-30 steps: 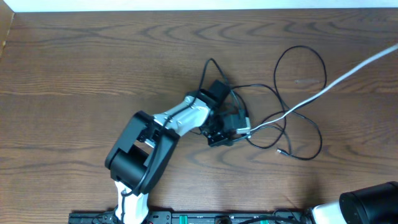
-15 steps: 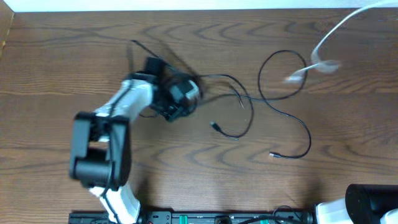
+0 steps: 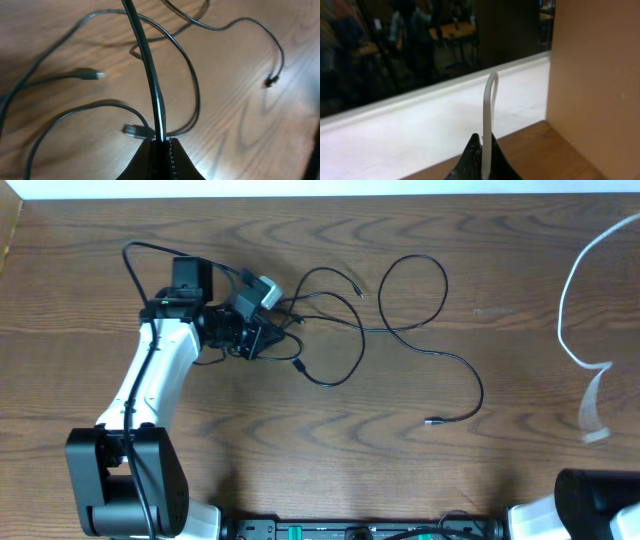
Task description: Untangle cables
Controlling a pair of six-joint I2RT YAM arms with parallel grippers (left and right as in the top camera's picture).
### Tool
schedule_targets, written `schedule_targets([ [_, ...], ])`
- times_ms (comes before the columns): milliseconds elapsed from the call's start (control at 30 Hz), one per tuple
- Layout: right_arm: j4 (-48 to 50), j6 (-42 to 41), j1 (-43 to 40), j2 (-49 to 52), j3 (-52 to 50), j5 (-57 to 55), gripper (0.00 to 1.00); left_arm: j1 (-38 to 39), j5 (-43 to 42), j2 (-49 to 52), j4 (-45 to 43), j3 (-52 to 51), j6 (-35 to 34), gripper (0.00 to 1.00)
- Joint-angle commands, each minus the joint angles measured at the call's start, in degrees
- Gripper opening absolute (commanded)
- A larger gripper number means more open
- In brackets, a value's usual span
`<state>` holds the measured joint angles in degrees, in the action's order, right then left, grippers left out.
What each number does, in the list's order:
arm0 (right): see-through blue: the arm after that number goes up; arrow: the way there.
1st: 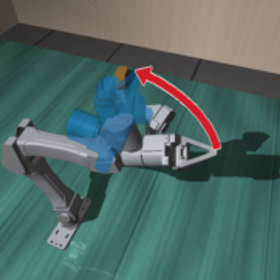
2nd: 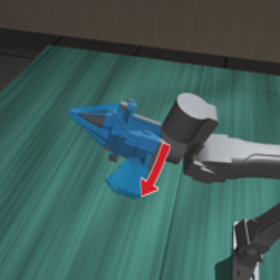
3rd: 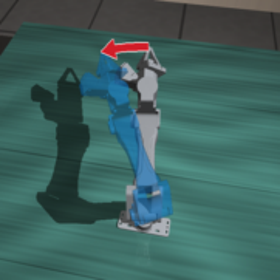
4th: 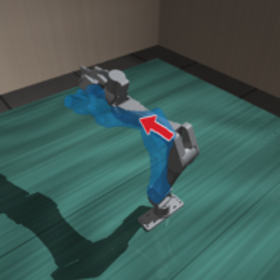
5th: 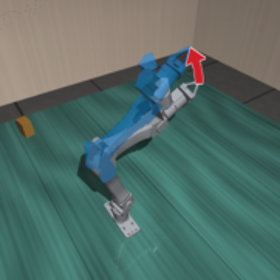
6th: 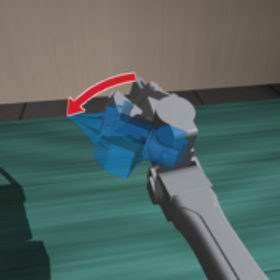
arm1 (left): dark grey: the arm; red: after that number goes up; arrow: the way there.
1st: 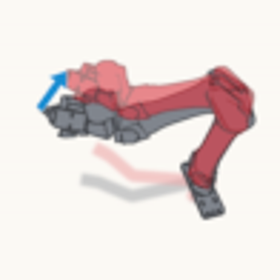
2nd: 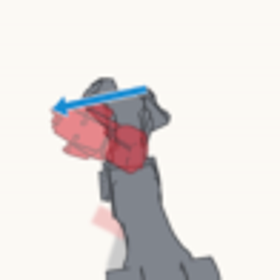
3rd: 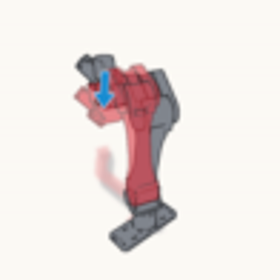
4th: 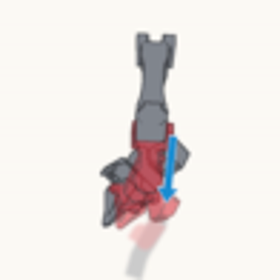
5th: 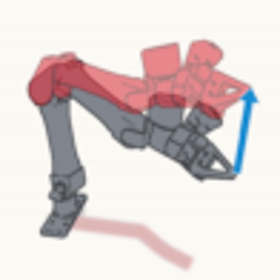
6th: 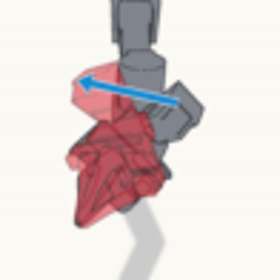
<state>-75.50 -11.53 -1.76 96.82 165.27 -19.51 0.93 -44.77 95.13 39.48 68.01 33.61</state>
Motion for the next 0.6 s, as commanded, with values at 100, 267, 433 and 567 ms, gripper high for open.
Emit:
schedule_targets([
  [100,1.9,-0.4,-12.3,4.4,-1.4,5.4,0.01,5.2,-1.6,-0.4,1.7,-0.3,-1.8,0.08],
  [267,6.5,-0.9,-26.0,6.6,-7.9,22.2,0.01,8.3,-1.5,-0.4,1.7,-0.3,-1.8,0.07],
  [433,7.5,-2.5,-37.1,13.0,-16.6,30.7,0.01,11.6,-1.5,-0.4,3.1,-0.3,-1.8,0.07],
  [567,7.3,-6.2,-44.3,16.9,-22.3,30.6,0.01,13.6,-1.5,-0.4,4.5,-0.3,-1.8,0.07],
])
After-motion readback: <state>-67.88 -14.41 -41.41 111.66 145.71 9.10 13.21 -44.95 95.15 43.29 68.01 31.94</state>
